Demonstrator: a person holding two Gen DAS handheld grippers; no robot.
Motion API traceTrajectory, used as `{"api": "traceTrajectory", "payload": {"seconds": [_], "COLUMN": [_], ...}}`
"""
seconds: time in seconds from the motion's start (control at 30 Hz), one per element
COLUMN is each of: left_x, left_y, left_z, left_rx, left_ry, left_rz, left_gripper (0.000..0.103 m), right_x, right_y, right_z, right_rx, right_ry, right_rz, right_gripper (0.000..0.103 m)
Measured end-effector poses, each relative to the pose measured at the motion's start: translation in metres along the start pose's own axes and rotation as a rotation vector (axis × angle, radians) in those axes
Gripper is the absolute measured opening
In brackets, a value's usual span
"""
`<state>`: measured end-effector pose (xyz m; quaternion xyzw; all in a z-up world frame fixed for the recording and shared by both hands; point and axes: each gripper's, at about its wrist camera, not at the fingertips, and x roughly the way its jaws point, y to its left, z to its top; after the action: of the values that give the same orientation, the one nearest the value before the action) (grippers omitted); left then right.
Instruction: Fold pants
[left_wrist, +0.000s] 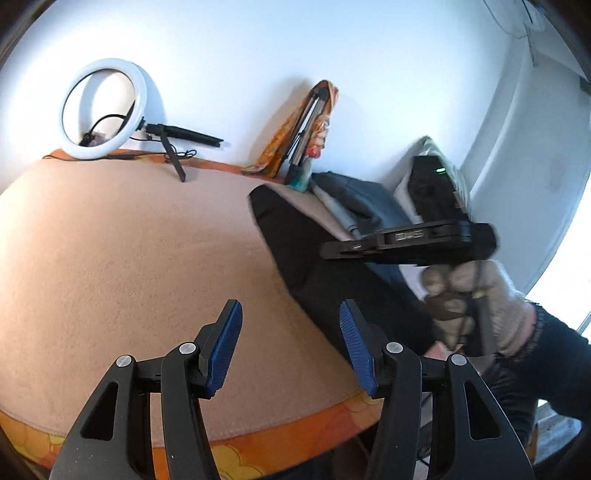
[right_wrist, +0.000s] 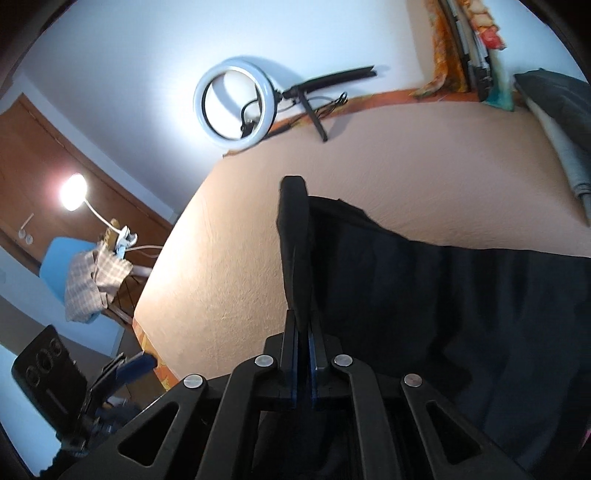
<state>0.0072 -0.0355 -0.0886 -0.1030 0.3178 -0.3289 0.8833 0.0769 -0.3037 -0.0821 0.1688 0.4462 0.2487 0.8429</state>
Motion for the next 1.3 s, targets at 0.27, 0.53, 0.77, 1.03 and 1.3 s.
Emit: {"api": "traceTrajectory", "payload": {"seconds": [0.27, 0.53, 0.77, 1.03, 1.3], "left_x": [0.053, 0.082, 0.098, 0.120, 0.133], "left_y": [-0.014, -0.045, -0.073, -0.103, -0.140], "left_z": [0.001, 0.004, 0.003, -0.007, -0.017], "left_rx": [0.102, 0.193, 0.256, 0.331, 0.447], "left_ry": [0.104, 0.128, 0.141, 0.184, 0.206], "left_rz": [0.048, 0.011, -0.030, -0.049, -0.082], "left_gripper": [0.054, 0.054, 0.054, 0.054, 0.054], "right_x": [-0.045, -0.081, -0.100, -0.109, -0.117], "right_y": [-0.029, -0.057, -0.083, -0.115, -0.141], "right_z": [-0.003, -0.004, -0.009, -0.022, -0.028], "right_rx": [0.036, 0.071, 0.097, 0.119, 0.136], "right_ry": [-0.076, -0.146, -0.168, -0.148, -0.150], "right_rz": [0.004, -0.040, -0.096, -0.173, -0.248], "right_gripper": [0.002, 0.002, 0.002, 0.002, 0.001]}}
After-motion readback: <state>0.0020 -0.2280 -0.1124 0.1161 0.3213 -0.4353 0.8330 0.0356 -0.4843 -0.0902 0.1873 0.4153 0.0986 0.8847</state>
